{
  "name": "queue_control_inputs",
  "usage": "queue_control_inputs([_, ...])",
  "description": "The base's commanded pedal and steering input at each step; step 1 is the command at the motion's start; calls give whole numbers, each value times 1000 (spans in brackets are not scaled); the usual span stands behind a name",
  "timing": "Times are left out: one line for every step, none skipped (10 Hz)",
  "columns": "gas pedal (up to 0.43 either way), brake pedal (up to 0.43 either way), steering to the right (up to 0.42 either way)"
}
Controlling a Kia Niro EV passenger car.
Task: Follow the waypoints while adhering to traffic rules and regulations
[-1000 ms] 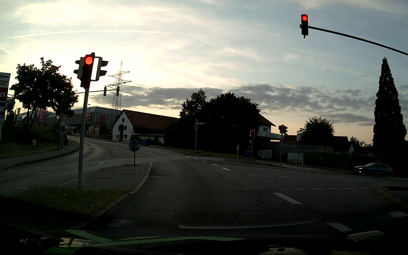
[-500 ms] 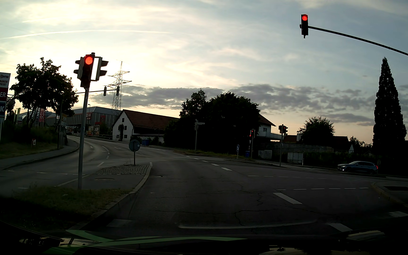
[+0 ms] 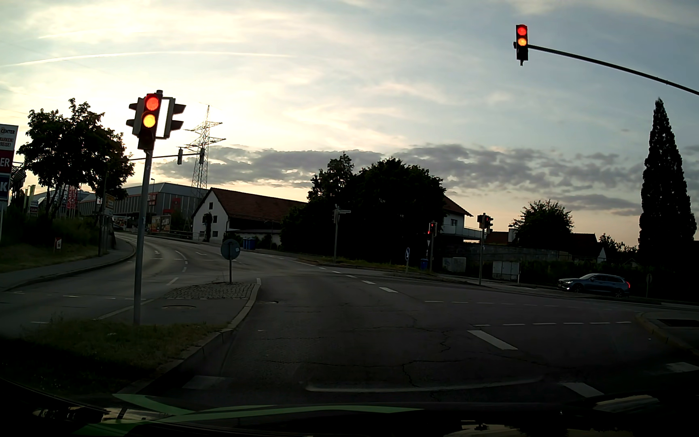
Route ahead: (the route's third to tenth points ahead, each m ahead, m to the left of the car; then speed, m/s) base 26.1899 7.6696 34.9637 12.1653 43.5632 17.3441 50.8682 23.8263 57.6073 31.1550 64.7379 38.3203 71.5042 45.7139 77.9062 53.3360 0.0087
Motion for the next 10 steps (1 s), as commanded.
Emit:
queue_control_inputs([0,287,-43])
queue_control_inputs([0,287,-43])
queue_control_inputs([0,116,-43])
queue_control_inputs([0,0,-43])
queue_control_inputs([0,0,-43])
queue_control_inputs([169,0,-43])
queue_control_inputs([268,0,-43])
queue_control_inputs([319,0,-42])
queue_control_inputs([378,0,-43])
queue_control_inputs([409,0,-44])
